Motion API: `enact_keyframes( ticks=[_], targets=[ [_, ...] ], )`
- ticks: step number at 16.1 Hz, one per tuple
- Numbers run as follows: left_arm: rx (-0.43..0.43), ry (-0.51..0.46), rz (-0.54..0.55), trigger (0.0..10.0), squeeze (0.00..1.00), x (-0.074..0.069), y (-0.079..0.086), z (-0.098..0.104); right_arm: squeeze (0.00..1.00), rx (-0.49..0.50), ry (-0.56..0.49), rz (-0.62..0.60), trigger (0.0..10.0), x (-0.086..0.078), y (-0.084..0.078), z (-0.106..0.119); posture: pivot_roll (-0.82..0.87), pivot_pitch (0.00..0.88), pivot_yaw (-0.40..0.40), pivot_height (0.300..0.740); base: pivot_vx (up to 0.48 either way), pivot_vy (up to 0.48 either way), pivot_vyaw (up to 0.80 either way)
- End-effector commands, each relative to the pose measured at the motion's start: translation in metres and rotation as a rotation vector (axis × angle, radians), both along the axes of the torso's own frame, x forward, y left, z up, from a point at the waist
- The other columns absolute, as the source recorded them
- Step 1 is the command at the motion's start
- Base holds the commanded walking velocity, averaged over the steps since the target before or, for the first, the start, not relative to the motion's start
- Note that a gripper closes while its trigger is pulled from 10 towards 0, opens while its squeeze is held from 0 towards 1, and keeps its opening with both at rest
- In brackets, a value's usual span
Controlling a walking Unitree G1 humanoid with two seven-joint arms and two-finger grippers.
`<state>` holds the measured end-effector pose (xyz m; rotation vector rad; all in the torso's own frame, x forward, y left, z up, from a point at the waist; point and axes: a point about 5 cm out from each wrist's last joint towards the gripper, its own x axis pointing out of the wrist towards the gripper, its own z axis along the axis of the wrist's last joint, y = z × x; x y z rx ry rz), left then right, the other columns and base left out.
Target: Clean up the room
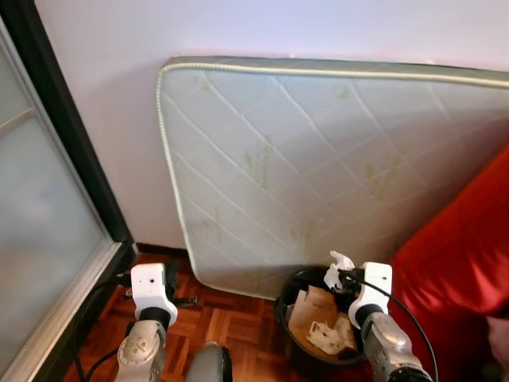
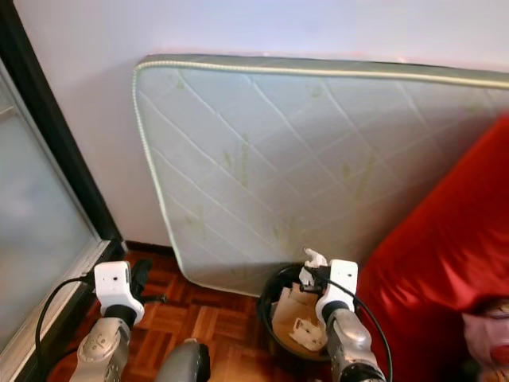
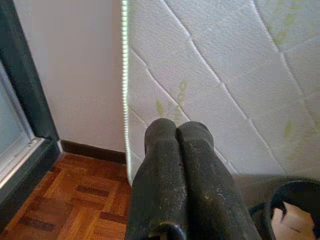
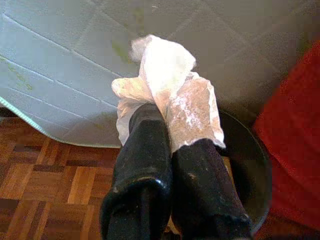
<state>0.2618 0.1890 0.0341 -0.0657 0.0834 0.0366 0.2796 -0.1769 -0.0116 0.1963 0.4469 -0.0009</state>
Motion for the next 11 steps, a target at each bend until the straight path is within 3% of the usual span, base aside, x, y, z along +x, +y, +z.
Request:
enact_keyframes(
  ticks=[1, 11],
  targets=[
    [0.000, -0.007, -0.005, 10.0, 0.00, 0.0013, 0.0008, 0.0033, 0.00, -0.002, -0.006, -0.001, 10.0, 0.0028, 0.0001, 0.0022, 0.09, 0.000, -0.004, 0.623, 0.000, 0.000, 0.00],
    [0.003, 0.000, -0.011, 10.0, 0.00, 0.0006, 0.0012, 0.0028, 0.00, -0.001, 0.000, 0.035, 10.0, 0.0078, 0.0089, 0.0046, 0.10, 0.000, -0.001, 0.623, 0.312, 0.000, 0.00]
  ],
)
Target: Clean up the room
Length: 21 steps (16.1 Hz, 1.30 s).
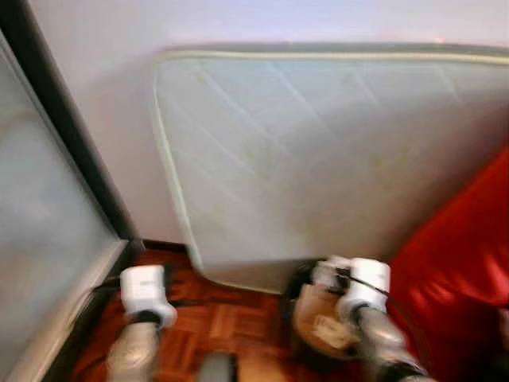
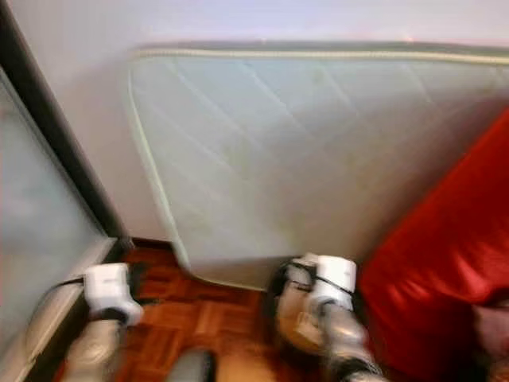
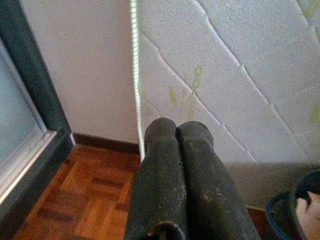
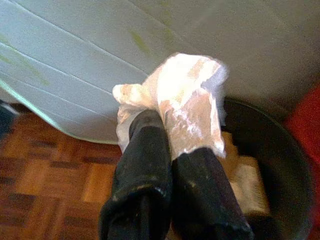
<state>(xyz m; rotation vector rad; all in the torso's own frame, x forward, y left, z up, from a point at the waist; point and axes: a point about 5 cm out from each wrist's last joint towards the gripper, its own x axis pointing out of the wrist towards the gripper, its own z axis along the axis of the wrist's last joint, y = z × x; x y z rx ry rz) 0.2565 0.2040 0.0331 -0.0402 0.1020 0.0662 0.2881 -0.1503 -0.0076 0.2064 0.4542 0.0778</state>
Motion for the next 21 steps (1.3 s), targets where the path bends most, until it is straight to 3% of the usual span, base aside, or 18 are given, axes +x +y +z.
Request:
enact_keyframes(
  ticks=[1, 6, 11, 15, 21],
  targets=[
    [-0.024, -0.021, -0.039, 10.0, 0.00, 0.006, -0.014, 0.004, 0.00, -0.027, -0.001, -0.037, 10.0, 0.000, -0.016, 0.001, 0.10, 0.000, -0.002, 0.623, 0.330, 0.000, 0.00],
    [-0.027, -0.019, -0.043, 10.0, 0.00, 0.005, -0.014, 0.005, 0.00, -0.031, 0.003, -0.024, 10.0, 0.003, -0.012, 0.003, 0.10, 0.000, 0.001, 0.623, 0.324, 0.000, 0.00],
    [-0.059, -0.017, -0.061, 10.0, 0.00, 0.008, -0.022, 0.008, 0.00, -0.094, 0.094, 0.062, 10.0, 0.002, 0.001, -0.003, 0.10, 0.000, 0.005, 0.623, 0.000, 0.000, 0.00],
    [-0.063, -0.134, -0.114, 10.0, 0.00, 0.026, -0.034, 0.044, 0.00, -0.123, 0.167, 0.154, 10.0, 0.005, 0.019, -0.004, 0.13, 0.000, -0.012, 0.623, 0.000, 0.000, 0.00],
    [-0.021, -0.146, -0.131, 10.0, 0.00, 0.016, -0.039, 0.052, 0.00, -0.124, 0.151, 0.146, 10.0, 0.019, 0.015, 0.009, 0.17, 0.000, -0.038, 0.623, 0.000, 0.000, 0.00]
  ],
)
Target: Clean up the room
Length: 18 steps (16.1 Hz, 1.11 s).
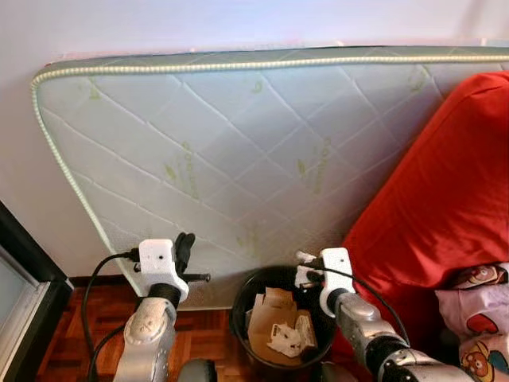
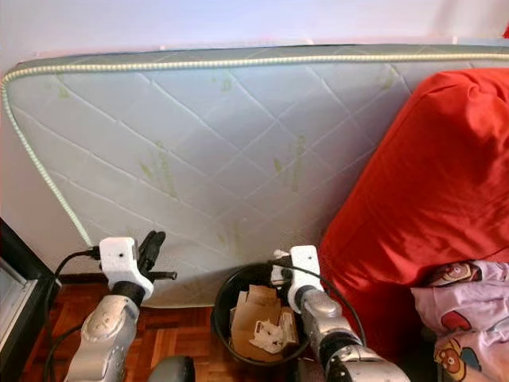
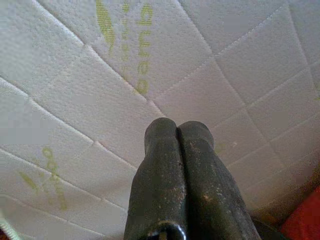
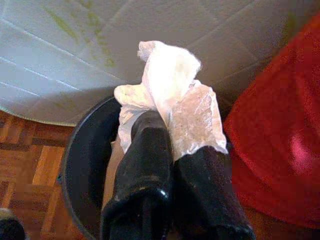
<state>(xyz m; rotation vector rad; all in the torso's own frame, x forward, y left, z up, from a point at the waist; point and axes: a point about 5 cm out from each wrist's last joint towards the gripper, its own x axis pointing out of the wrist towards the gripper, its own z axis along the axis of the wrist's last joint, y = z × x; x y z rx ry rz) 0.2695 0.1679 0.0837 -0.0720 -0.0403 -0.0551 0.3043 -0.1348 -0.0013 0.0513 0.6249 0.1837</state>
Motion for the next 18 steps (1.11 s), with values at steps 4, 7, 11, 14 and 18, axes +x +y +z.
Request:
enact_keyframes(
  ticks=[4, 7, 11, 14, 18],
  targets=[
    [0.008, -0.015, 0.020, 10.0, 0.00, -0.013, -0.002, 0.014, 0.00, 0.031, -0.010, 0.029, 10.0, 0.010, 0.007, 0.011, 0.21, 0.077, -0.059, 0.623, 0.000, 0.000, 0.00],
    [0.005, -0.010, 0.031, 10.0, 0.00, -0.023, -0.005, 0.018, 0.00, 0.050, -0.012, 0.074, 10.0, 0.013, 0.017, 0.014, 0.22, 0.129, -0.074, 0.623, 0.000, 0.000, 0.00],
    [-0.005, 0.011, 0.055, 10.0, 0.00, -0.032, -0.007, 0.020, 0.00, 0.057, -0.014, 0.131, 10.0, 0.011, 0.034, 0.014, 0.24, 0.172, -0.091, 0.623, 0.000, 0.000, 0.00],
    [-0.009, 0.027, 0.066, 10.0, 0.00, -0.038, -0.007, 0.020, 0.00, 0.047, -0.023, 0.133, 10.0, 0.011, 0.041, 0.015, 0.24, 0.189, -0.096, 0.623, 0.000, 0.000, 0.00],
    [-0.010, 0.042, 0.072, 10.0, 0.00, -0.043, -0.008, 0.020, 0.87, 0.050, -0.049, 0.145, 10.0, 0.019, 0.048, 0.025, 0.24, 0.210, -0.100, 0.623, 0.000, 0.000, 0.00]
  ],
)
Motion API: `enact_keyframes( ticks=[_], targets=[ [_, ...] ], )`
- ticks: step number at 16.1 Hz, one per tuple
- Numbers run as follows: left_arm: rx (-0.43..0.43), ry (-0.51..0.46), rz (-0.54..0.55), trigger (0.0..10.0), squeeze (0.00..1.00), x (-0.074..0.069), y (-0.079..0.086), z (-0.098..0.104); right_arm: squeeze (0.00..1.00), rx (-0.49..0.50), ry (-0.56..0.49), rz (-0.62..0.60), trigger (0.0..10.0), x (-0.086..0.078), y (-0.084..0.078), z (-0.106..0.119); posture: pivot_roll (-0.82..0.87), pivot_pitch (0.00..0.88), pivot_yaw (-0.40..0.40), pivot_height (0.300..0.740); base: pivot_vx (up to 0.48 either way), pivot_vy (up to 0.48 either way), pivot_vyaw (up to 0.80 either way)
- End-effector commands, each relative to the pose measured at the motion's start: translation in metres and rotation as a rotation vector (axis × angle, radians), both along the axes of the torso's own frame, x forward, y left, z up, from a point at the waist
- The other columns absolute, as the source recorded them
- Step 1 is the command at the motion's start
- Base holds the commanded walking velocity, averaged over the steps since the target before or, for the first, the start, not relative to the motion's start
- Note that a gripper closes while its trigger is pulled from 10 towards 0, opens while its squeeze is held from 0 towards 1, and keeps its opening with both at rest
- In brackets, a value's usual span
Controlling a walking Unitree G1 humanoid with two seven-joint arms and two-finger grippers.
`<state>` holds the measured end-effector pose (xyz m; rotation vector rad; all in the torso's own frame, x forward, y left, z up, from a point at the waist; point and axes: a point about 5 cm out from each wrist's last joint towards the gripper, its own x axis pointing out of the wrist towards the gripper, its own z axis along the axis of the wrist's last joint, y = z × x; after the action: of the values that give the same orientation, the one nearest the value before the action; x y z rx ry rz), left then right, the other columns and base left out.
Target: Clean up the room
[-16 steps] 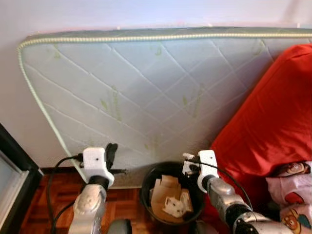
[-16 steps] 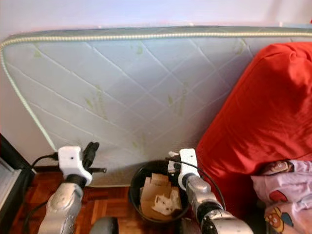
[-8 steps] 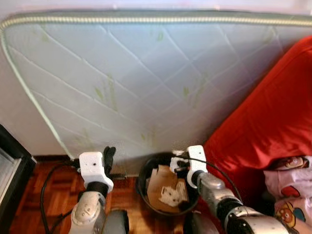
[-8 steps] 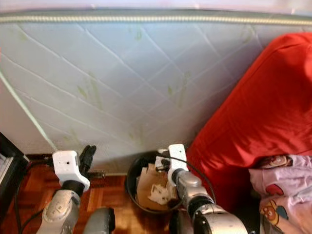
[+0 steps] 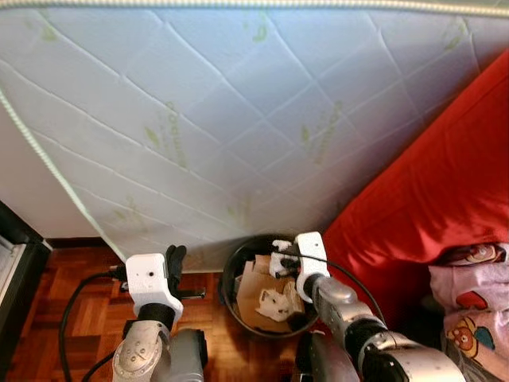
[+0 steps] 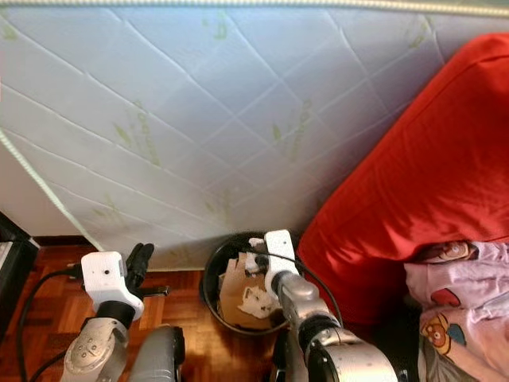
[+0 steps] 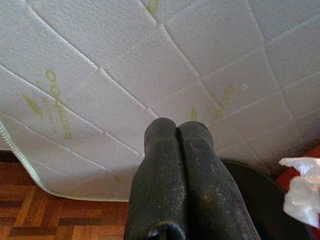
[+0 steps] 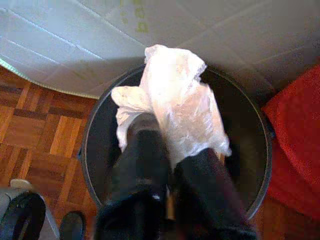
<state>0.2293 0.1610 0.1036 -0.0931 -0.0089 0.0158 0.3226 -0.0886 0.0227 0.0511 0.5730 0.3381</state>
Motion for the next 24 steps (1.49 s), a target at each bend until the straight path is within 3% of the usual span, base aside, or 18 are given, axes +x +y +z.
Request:
enact_keyframes(
  ticks=[1, 6, 12, 13, 14, 16, 18, 20, 24],
  targets=[
    [0.011, 0.013, 0.004, 10.0, 0.00, -0.004, -0.001, 0.000, 1.00, -0.003, -0.003, 0.006, 10.0, 0.002, 0.004, 0.003, 0.24, 0.215, -0.099, 0.623, 0.000, 0.000, 0.00],
    [0.015, 0.021, 0.000, 10.0, 0.00, -0.006, -0.002, 0.002, 1.00, 0.010, -0.015, 0.040, 10.0, 0.006, 0.022, 0.012, 0.24, 0.228, -0.100, 0.623, 0.000, 0.000, 0.00],
    [0.016, 0.031, -0.001, 10.0, 0.00, -0.008, -0.002, 0.001, 1.00, 0.007, -0.012, 0.036, 10.0, 0.006, 0.014, 0.010, 0.25, 0.237, -0.102, 0.623, 0.000, 0.000, 0.00],
    [0.016, 0.034, 0.000, 10.0, 0.00, -0.007, -0.001, 0.000, 0.56, -0.002, -0.017, 0.036, 10.0, 0.007, 0.013, 0.011, 0.24, 0.234, -0.101, 0.623, 0.000, 0.000, 0.00],
    [0.017, 0.037, 0.002, 10.0, 0.00, -0.007, 0.000, -0.001, 0.00, 0.000, -0.026, 0.021, 10.0, 0.010, 0.010, 0.013, 0.24, 0.230, -0.100, 0.623, 0.000, 0.000, 0.00],
    [0.021, 0.057, 0.011, 10.0, 0.00, -0.006, 0.004, -0.008, 0.00, 0.053, -0.058, -0.068, 10.0, 0.014, -0.004, 0.016, 0.23, 0.210, -0.094, 0.623, 0.000, 0.000, 0.00],
    [0.033, 0.089, 0.021, 10.0, 0.00, -0.004, 0.011, -0.019, 0.00, 0.078, -0.082, -0.172, 10.0, 0.013, -0.029, 0.014, 0.21, 0.179, -0.084, 0.638, 0.000, 0.000, 0.00],
    [0.040, 0.125, 0.022, 10.0, 0.00, -0.002, 0.017, -0.032, 0.00, 0.070, -0.061, -0.237, 10.0, 0.002, -0.055, 0.000, 0.20, 0.146, -0.076, 0.668, 0.000, 0.000, 0.00],
    [0.049, 0.178, 0.035, 10.0, 0.00, -0.001, 0.026, -0.049, 0.00, 0.049, -0.018, -0.333, 10.0, -0.023, -0.089, -0.023, 0.20, 0.089, -0.058, 0.703, 0.000, 0.000, 0.00]
  ],
)
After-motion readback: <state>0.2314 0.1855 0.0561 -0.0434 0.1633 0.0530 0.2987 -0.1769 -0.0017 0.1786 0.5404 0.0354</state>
